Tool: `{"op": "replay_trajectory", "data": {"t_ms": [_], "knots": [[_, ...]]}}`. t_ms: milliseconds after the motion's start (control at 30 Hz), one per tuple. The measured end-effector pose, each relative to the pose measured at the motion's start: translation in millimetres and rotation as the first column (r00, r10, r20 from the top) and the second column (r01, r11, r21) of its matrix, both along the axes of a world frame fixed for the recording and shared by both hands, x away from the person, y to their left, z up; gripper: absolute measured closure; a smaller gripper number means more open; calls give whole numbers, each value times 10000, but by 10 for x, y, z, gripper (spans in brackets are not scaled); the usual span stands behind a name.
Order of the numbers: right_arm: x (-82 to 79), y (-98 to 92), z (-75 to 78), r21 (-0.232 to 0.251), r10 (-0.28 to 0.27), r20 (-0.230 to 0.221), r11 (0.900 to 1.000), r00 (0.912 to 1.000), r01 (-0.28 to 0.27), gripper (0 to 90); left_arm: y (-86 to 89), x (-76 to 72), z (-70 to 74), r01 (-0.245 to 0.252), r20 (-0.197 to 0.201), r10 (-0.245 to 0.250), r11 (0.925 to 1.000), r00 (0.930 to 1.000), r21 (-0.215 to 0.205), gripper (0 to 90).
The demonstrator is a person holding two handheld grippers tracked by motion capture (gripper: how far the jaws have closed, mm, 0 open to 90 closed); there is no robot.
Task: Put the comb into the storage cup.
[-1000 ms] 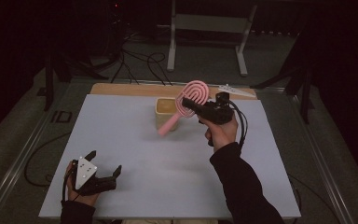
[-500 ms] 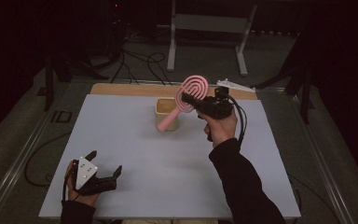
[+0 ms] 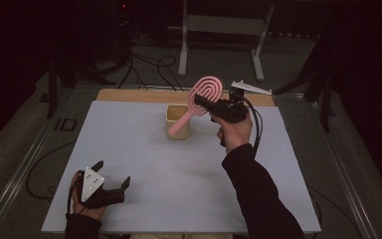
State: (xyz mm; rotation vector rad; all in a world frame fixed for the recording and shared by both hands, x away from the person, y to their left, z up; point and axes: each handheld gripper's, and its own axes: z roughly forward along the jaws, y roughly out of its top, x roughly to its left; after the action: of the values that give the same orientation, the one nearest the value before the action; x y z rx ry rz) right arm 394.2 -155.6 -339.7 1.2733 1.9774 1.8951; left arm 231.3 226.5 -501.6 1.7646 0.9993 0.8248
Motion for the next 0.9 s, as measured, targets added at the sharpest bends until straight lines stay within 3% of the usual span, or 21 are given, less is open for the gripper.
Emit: {"op": "replay_trajectory", "data": {"t_ms": [900], "knots": [[140,26,15,-172,-474,52,9987,9989,475,637,-18,-2,-6,50,-8,-50,9998,10000,182,2]]}}
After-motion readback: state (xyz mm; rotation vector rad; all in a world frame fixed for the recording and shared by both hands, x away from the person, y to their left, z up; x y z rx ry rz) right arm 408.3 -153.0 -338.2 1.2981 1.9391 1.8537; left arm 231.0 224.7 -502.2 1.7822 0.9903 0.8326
